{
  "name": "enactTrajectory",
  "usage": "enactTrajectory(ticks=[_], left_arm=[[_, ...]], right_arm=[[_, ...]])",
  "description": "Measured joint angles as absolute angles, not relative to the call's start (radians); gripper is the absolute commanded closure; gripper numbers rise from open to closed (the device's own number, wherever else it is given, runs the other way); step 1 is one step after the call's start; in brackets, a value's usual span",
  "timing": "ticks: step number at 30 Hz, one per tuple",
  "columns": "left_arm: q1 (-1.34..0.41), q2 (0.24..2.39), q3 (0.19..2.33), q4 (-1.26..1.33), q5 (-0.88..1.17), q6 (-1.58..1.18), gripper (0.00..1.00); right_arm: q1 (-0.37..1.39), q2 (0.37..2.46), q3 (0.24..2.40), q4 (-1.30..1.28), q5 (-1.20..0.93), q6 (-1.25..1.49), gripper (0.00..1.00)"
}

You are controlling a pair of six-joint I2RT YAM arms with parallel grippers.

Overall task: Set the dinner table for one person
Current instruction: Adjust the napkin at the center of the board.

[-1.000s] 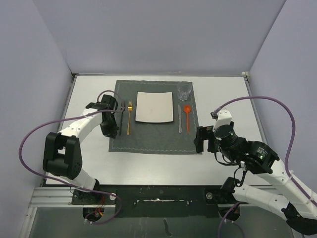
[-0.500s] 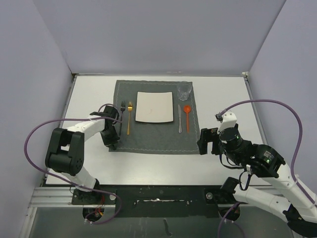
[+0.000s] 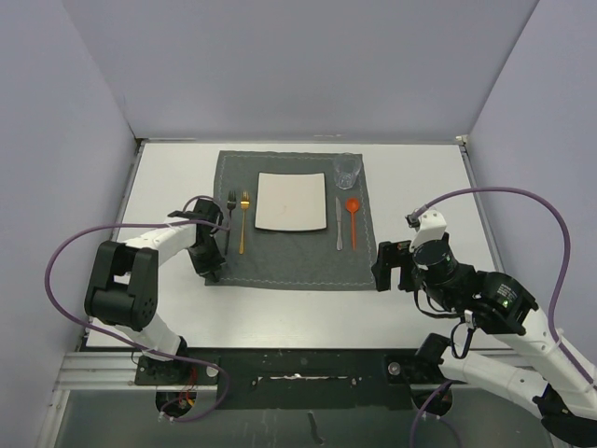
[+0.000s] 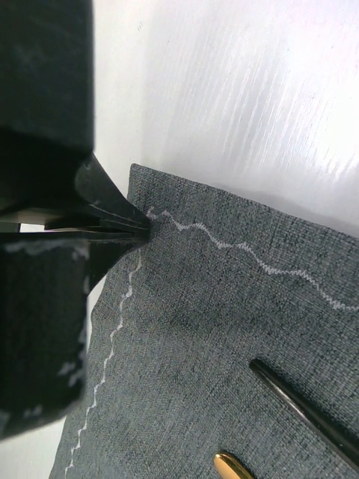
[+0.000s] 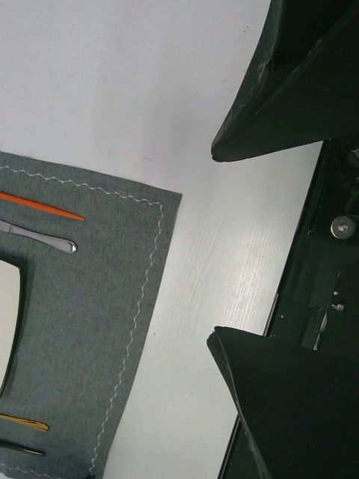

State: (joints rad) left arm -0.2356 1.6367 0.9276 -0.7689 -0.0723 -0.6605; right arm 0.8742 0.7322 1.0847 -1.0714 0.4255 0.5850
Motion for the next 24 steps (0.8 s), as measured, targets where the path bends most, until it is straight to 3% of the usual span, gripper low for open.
enactTrajectory(ticks=[24], left_arm=[[-0.194, 1.636, 0.928, -0.777, -0.051, -0.672, 1.0]], right_arm=[[0.874, 0.703, 1.094, -1.079, 0.426, 0.586, 0.02]])
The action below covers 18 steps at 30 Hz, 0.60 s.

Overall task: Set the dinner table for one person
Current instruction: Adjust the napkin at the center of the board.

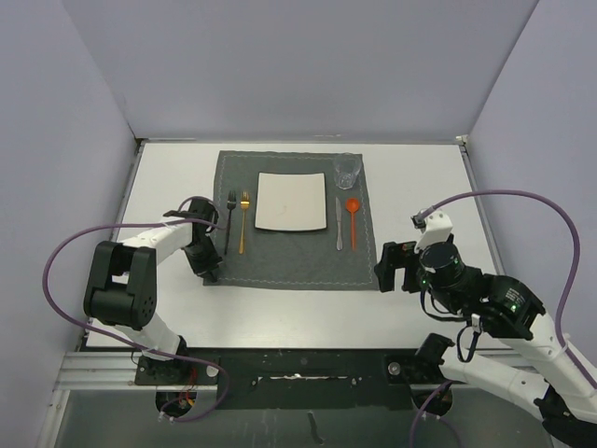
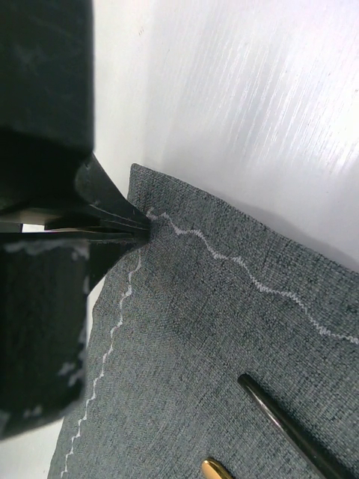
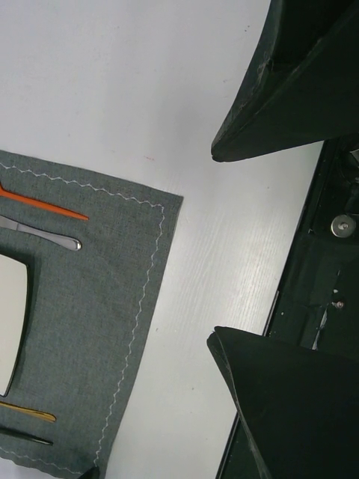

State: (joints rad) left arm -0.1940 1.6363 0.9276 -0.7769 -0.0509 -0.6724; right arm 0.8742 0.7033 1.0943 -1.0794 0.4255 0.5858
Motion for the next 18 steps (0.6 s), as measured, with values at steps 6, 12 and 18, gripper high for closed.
enactTrajectory(ticks=[6, 12, 18], left_arm=[[-0.189, 1.635, 0.929, -0.783, -0.053, -0.665, 1.0], [-0.191, 1.633, 0.932, -0.787, -0.049, -0.638, 1.0], [-0.239, 1.603, 0.96, -0.825, -0.043, -0.617, 1.0]], right_arm=[[0.874, 0.726, 1.094, -1.079, 0.425, 0.585, 0.02], [0.874, 0.768, 1.094, -1.079, 0.422, 0.586, 0.0], [0.874, 0.832, 1.088, -1.079, 0.411, 0.602, 0.64]])
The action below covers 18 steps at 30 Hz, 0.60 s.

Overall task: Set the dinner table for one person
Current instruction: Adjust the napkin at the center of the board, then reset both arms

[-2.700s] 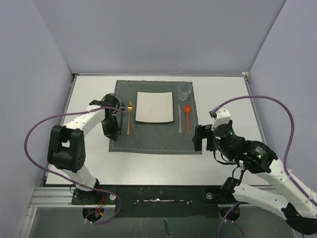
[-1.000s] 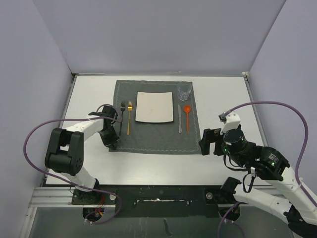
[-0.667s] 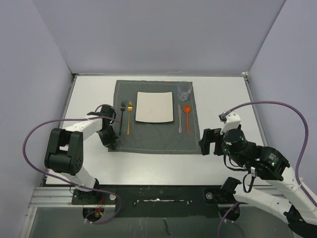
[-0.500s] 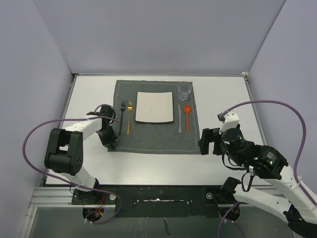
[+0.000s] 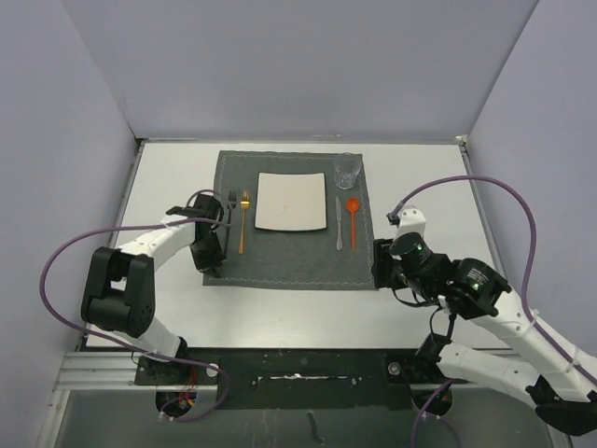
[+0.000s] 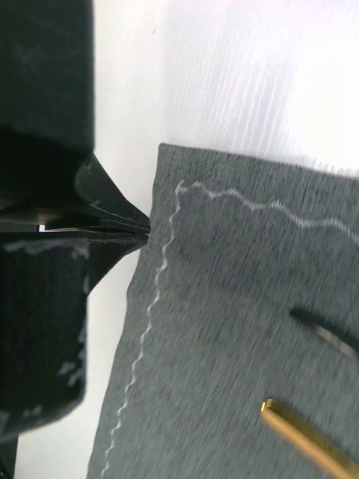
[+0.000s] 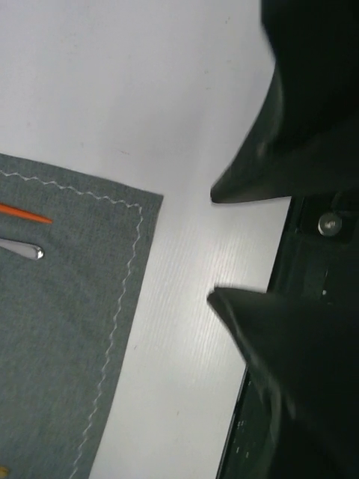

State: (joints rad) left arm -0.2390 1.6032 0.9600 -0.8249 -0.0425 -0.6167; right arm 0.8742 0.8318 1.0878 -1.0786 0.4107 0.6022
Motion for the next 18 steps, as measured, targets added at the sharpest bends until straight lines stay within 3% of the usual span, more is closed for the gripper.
enactTrajectory(ticks=[2, 3, 11, 12, 13, 14, 15, 18], left_arm=[[-0.255, 1.579, 0.981, -0.84, -0.038, -0.616, 1.0], [-0.261, 1.566, 0.991, -0.845, -0.036, -0.616, 1.0], [-0.265, 1.491, 1.017, -0.876, -0.072, -0.608, 1.0], [-0.265, 1.491, 1.017, -0.883, -0.077, -0.606, 1.0], [-0.265, 1.49, 1.017, -0.889, -0.083, -0.604, 1.0], [-0.265, 1.488, 1.017, -0.891, -0.089, -0.597, 1.0], [-0.265, 1.484, 1.017, -0.892, -0.094, -0.59, 0.99], [-0.265, 1.449, 1.018, -0.89, -0.102, -0.558, 0.72]], right_arm=[[0.874, 0.846, 1.064, -1.079, 0.405, 0.627, 0.96], [0.874, 0.854, 1.046, -1.079, 0.401, 0.638, 1.0], [0.878, 0.823, 0.897, -1.087, 0.379, 0.707, 0.99], [0.878, 0.822, 0.89, -1.089, 0.377, 0.714, 0.82], [0.878, 0.823, 0.888, -1.091, 0.374, 0.719, 0.53], [0.878, 0.825, 0.888, -1.092, 0.373, 0.727, 0.16], [0.878, 0.826, 0.888, -1.091, 0.372, 0.739, 0.0], [0.878, 0.826, 0.898, -1.103, 0.373, 0.74, 0.02]])
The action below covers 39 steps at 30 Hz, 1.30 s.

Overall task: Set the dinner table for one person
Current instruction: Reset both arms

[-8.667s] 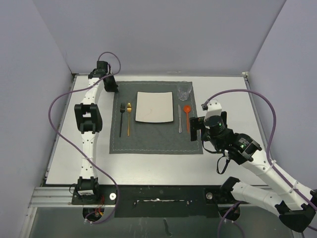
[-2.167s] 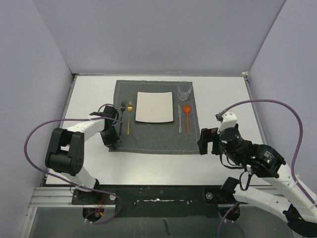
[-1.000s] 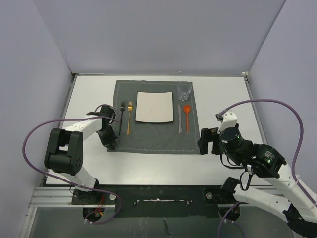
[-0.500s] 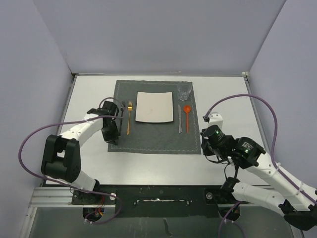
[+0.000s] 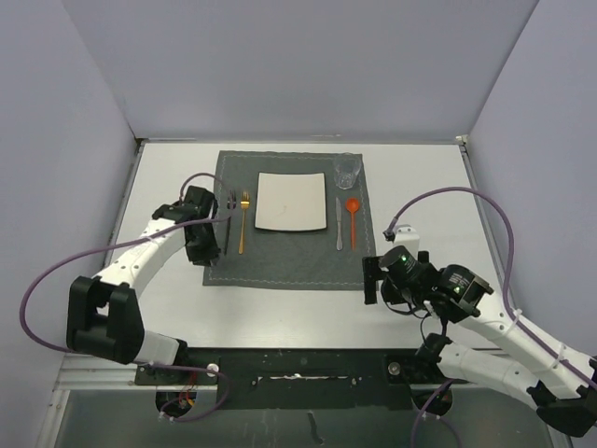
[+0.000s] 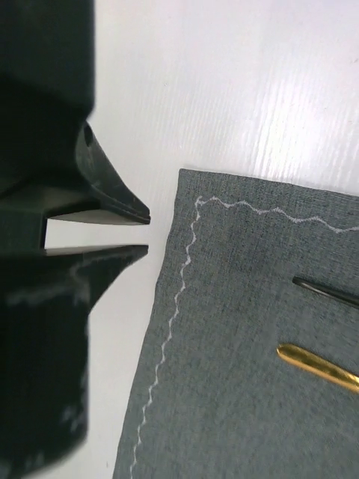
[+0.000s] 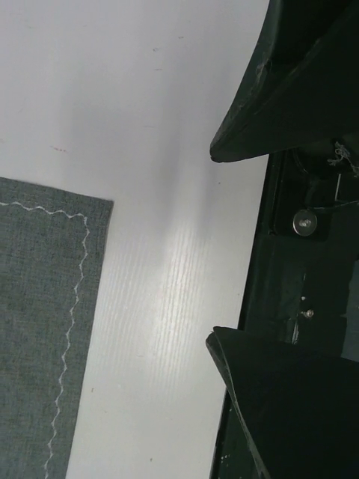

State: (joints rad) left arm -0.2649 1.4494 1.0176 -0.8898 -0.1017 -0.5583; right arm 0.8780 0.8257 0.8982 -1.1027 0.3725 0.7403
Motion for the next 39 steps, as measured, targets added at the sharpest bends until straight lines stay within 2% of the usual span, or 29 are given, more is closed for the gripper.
enactTrajectory(ticks=[2, 3, 5, 10, 11, 23, 39], left_arm=[[-0.265, 1.403, 1.022, -0.889, -0.102, -0.529, 0.58], [-0.265, 1.38, 1.029, -0.889, -0.102, -0.512, 0.38], [-0.265, 1.338, 1.049, -0.884, -0.101, -0.481, 0.22], [-0.265, 1.305, 1.08, -0.871, -0.101, -0.438, 0.08], [-0.265, 1.306, 1.08, -0.872, -0.101, -0.429, 0.03], [-0.265, 1.313, 1.274, -0.883, -0.11, -0.33, 0.02], [-0.265, 1.198, 1.243, -0.846, -0.098, -0.269, 0.02]], right_arm=[[0.878, 0.822, 0.918, -1.108, 0.375, 0.739, 0.02], [0.878, 0.816, 0.929, -1.108, 0.378, 0.738, 0.02], [0.878, 0.799, 0.946, -1.108, 0.385, 0.737, 0.02], [0.878, 0.788, 0.955, -1.109, 0.391, 0.739, 0.02], [0.878, 0.795, 0.955, -1.108, 0.389, 0.741, 0.02], [0.88, 0.805, 1.024, -1.101, 0.402, 0.734, 0.02], [0.884, 0.906, 1.089, -1.095, 0.416, 0.711, 0.02]])
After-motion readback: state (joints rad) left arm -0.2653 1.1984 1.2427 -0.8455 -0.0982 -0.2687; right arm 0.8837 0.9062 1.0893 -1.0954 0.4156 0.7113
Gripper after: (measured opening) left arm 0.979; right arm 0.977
